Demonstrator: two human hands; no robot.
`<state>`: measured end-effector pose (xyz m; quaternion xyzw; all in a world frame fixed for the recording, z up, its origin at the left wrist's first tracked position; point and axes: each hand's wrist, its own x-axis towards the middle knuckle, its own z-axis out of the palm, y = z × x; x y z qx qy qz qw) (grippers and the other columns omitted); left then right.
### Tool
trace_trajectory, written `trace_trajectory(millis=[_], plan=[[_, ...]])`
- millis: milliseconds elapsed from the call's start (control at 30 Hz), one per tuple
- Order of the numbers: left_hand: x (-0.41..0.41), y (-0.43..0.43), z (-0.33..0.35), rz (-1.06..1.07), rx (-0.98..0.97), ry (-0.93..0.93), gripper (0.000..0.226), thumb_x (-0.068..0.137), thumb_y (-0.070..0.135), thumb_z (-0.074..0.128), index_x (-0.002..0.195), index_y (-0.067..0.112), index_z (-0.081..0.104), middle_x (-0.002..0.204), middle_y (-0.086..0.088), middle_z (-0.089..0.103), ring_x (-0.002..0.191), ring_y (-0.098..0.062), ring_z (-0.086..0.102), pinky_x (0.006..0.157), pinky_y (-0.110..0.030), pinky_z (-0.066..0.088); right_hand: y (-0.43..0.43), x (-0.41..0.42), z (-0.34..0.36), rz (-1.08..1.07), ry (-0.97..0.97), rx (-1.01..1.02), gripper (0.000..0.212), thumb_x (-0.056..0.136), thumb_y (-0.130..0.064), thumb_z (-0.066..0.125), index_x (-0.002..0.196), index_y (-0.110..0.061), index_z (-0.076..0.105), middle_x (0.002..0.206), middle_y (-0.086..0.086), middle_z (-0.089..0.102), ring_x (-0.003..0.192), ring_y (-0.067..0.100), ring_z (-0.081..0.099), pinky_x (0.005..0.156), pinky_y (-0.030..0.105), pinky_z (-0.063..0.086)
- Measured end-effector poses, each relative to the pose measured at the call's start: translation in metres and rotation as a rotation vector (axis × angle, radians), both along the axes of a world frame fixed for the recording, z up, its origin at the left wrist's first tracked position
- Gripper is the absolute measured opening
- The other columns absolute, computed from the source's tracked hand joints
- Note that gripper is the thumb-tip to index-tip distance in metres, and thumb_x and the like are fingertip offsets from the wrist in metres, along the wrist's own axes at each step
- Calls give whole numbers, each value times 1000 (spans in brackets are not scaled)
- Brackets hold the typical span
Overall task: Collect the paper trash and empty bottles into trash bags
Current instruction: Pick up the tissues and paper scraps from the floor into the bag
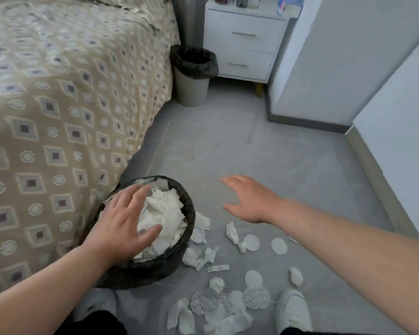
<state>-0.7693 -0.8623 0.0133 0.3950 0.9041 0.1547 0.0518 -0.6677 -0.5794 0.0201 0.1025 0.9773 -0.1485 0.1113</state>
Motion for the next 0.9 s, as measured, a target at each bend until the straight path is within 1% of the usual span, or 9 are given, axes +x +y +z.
trace_trajectory(millis=[100,200,300,367,433,633,733,800,900], plan=[[30,36,-10,-182,7,24,78,77,60,41,136,9,43,132,-12,49,120,-24,41,101,-35,36,44,49,-22,-232,-54,-52,65,89,-36,60,145,-15,35,148,10,41,137,25,37,111,28,28],[66,75,-40,-271,-50,-163,85,75,68,26,146,22,26,143,3,37,129,-13,37,103,-23,31,84,97,-61,-370,-178,-82,61,90,-34,58,144,-13,38,147,12,42,136,26,39,110,29,30],[80,107,-96,-233,-131,-360,92,70,71,21,148,21,21,150,4,29,137,-12,28,107,-17,19,118,126,-101,-441,-316,-107,62,89,-34,58,144,-13,38,147,13,41,135,28,40,110,30,31],[79,128,-138,-118,-162,-494,88,74,67,38,146,17,25,152,-1,27,140,-15,25,111,-21,16,135,135,-125,-490,-377,-111,60,88,-34,59,142,-13,41,144,15,44,132,30,43,108,30,34],[74,149,-177,31,-168,-570,77,81,53,54,144,15,29,149,-8,31,137,-22,29,111,-29,22,149,139,-149,-528,-415,-106,57,87,-34,60,138,-13,44,139,17,47,129,32,45,104,31,36],[42,194,-242,458,-352,-498,81,78,45,56,145,21,18,152,-17,13,140,-36,15,111,-48,24,178,130,-217,-647,-488,-126,65,86,-35,59,144,-17,36,148,19,32,135,37,36,110,34,33],[30,214,-255,513,-421,-479,85,76,49,54,146,24,13,156,-14,4,141,-38,10,109,-53,26,186,118,-240,-772,-480,-127,68,88,-40,56,147,-20,29,152,24,19,140,40,27,112,35,27],[19,225,-264,553,-426,-483,89,76,53,56,147,23,12,156,-15,2,141,-39,9,108,-55,27,183,110,-253,-840,-458,-135,66,89,-43,53,146,-19,30,150,26,22,138,41,28,112,36,27],[-1,229,-279,591,-436,-516,91,73,59,59,145,24,15,155,-14,3,140,-39,9,107,-58,25,161,102,-270,-785,-460,-166,61,91,-46,48,142,-17,34,149,27,26,140,40,25,115,38,23]])
